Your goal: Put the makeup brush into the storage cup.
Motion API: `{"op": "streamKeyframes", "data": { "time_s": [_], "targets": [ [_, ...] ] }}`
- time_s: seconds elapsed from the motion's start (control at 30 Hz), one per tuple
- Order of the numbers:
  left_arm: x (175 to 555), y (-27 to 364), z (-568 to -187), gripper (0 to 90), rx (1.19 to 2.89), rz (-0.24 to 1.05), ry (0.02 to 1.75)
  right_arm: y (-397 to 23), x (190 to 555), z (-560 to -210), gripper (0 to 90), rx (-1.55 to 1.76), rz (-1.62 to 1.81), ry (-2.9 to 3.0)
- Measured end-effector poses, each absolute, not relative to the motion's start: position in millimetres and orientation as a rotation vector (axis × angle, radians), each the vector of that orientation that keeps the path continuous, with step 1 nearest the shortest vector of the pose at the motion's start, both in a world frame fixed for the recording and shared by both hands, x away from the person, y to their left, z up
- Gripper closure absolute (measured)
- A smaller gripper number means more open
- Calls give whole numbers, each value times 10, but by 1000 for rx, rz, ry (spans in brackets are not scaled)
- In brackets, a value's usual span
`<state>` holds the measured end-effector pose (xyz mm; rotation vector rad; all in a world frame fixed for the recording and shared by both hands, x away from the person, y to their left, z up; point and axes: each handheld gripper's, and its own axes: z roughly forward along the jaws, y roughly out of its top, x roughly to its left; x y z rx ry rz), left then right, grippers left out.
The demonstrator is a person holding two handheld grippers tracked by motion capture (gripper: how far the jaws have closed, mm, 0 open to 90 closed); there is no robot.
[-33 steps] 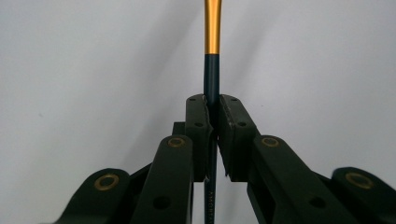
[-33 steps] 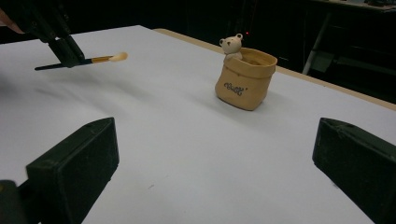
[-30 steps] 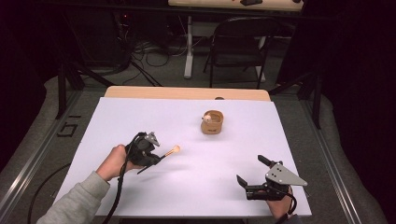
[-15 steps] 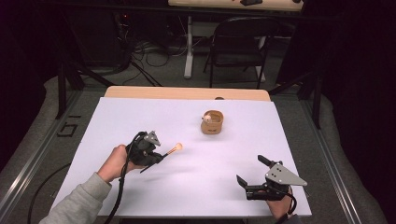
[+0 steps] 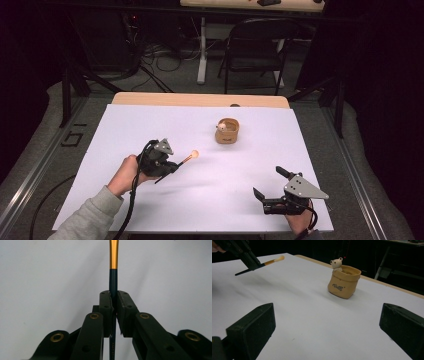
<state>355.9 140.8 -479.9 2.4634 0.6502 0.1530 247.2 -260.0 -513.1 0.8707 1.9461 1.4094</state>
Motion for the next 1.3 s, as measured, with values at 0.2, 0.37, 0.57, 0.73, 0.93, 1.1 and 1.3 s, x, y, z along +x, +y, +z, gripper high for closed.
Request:
{"op": "streamKeyframes", "data": {
  "time_s": [0.2,0.37,0.57,0.73,0.93,1.1,1.3],
  "targets": [
    [3544,1389,-4778,826,2437,165,639,-2599,2472,-5131,0,872,1409,1948],
    [3533,1380,-4771,826,2412,170,634,-2599,2474,-5133,0,874,1411,1949],
    [3512,1370,-4756,827,2379,187,625,-2599,2475,-5134,0,873,1412,1950],
    [3498,1365,-4748,826,2347,190,624,-2599,2475,-5134,0,872,1409,1952],
    [3476,1351,-4739,826,2302,185,613,-2599,2477,-5135,0,874,1410,1953],
    [3457,1327,-4739,826,2280,196,600,-2598,2476,-5135,0,874,1410,1953],
    [3426,1302,-4729,826,2255,206,582,-2598,2476,-5135,0,872,1409,1954]
  ]
}}
